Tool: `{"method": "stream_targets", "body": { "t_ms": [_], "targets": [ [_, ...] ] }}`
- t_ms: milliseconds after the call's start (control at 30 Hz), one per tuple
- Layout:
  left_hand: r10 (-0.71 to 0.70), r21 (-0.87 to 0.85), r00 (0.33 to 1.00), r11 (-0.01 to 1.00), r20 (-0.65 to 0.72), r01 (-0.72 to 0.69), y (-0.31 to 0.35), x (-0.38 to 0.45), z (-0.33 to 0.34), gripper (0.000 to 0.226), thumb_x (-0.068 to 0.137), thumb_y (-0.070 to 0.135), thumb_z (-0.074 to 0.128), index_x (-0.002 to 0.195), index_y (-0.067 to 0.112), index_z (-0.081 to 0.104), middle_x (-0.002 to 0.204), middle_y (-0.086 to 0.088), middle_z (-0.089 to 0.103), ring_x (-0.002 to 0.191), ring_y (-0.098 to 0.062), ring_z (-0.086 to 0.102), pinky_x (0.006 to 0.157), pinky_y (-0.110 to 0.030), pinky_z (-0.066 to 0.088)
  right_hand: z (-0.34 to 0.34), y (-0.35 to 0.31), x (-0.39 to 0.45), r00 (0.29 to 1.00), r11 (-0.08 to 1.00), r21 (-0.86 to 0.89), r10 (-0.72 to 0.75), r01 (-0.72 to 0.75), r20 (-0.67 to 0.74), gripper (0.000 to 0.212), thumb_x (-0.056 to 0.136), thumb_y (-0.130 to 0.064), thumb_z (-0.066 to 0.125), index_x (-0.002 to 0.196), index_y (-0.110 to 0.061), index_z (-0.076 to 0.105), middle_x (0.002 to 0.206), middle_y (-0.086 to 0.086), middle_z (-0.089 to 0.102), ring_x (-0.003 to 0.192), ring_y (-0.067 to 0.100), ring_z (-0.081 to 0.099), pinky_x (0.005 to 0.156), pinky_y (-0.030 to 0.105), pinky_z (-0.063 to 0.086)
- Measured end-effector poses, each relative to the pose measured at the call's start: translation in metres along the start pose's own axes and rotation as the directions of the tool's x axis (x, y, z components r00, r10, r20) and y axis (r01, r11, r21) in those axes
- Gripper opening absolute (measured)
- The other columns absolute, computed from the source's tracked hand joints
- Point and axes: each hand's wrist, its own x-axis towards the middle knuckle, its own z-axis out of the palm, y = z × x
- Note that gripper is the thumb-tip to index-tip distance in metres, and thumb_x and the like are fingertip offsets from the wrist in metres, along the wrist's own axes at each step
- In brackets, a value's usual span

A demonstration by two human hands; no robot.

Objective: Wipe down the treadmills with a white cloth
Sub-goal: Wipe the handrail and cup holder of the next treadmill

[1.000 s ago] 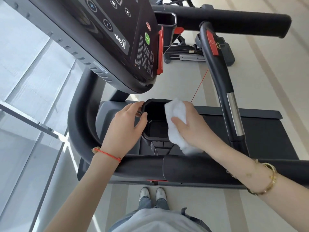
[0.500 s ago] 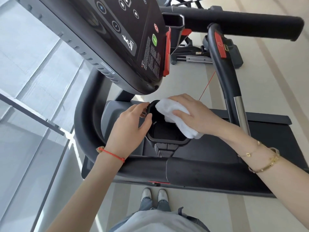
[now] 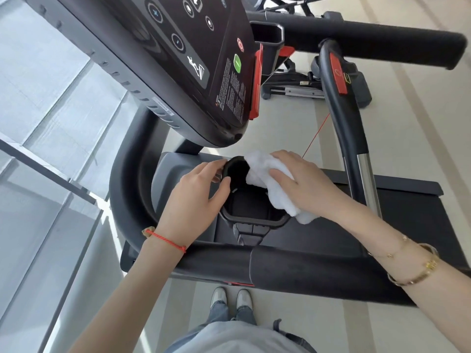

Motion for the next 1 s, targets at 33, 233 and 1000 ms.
{"method": "stream_targets", "body": {
  "t_ms": [33,233,1000],
  "targets": [
    [0.001,-0.002,1.000,1.000,-0.004,-0.001,0.000,0.000,0.000,0.038,0.095,0.030,0.054,0.132,0.021,0.058,0.106,0.006,0.066,0.094,-0.006,0.060,0.086,-0.036,0.054,0.001,-0.001,-0.001,1.000,1.000,-0.014,-0.003,0.003,-0.009,0.034,0.102,-0.037,0.036,0.134,-0.028,0.043,0.123,-0.007,0.051,0.098,0.021,0.054,0.077,0.032,0.038],
    [0.021,-0.005,1.000,1.000,0.001,-0.021,-0.002,0.000,0.001,0.034,0.096,0.027,0.055,0.129,0.019,0.059,0.104,0.005,0.067,0.094,-0.009,0.062,0.083,-0.036,0.054,0.005,-0.031,0.042,0.972,0.909,-0.344,-0.214,0.234,0.095,0.033,0.102,-0.038,0.038,0.130,-0.024,0.047,0.120,-0.004,0.057,0.094,0.025,0.058,0.069,0.035,0.034],
    [0.028,-0.017,1.000,0.999,0.006,-0.028,-0.004,0.001,0.002,0.038,0.096,0.029,0.053,0.132,0.020,0.057,0.109,0.007,0.066,0.094,-0.003,0.060,0.086,-0.028,0.052,0.018,-0.033,-0.019,0.933,0.927,0.214,0.337,-0.306,-0.126,0.041,0.102,-0.028,0.044,0.140,-0.017,0.036,0.132,0.004,0.047,0.104,0.014,0.044,0.079,0.025,0.030]
  ]
}}
